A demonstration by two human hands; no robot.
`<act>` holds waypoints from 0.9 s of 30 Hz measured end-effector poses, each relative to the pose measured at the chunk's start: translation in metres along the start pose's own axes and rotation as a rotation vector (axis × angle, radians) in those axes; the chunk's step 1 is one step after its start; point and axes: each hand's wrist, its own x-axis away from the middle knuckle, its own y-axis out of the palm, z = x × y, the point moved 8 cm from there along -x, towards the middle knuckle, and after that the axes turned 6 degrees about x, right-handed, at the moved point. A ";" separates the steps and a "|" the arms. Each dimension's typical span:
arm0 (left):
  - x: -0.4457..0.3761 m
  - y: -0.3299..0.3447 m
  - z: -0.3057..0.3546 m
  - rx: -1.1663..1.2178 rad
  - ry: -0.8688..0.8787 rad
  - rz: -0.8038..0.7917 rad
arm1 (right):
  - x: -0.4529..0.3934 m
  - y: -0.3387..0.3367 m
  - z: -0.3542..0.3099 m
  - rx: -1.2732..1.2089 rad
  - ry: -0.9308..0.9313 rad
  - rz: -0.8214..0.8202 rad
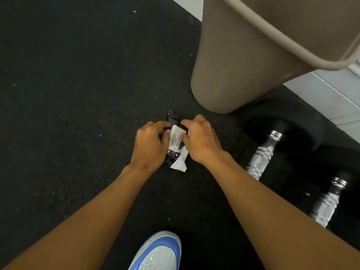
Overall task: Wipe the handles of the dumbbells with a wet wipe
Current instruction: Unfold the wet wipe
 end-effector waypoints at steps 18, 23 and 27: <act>0.005 0.002 0.001 -0.072 0.041 -0.112 | 0.107 0.024 -0.054 0.010 -0.079 -0.030; 0.018 0.016 0.022 -0.395 0.137 -0.343 | 0.125 0.063 -0.045 -0.112 0.014 -0.187; 0.019 0.028 0.025 -0.585 0.052 -0.476 | 0.126 0.073 -0.047 -0.108 -0.016 -0.417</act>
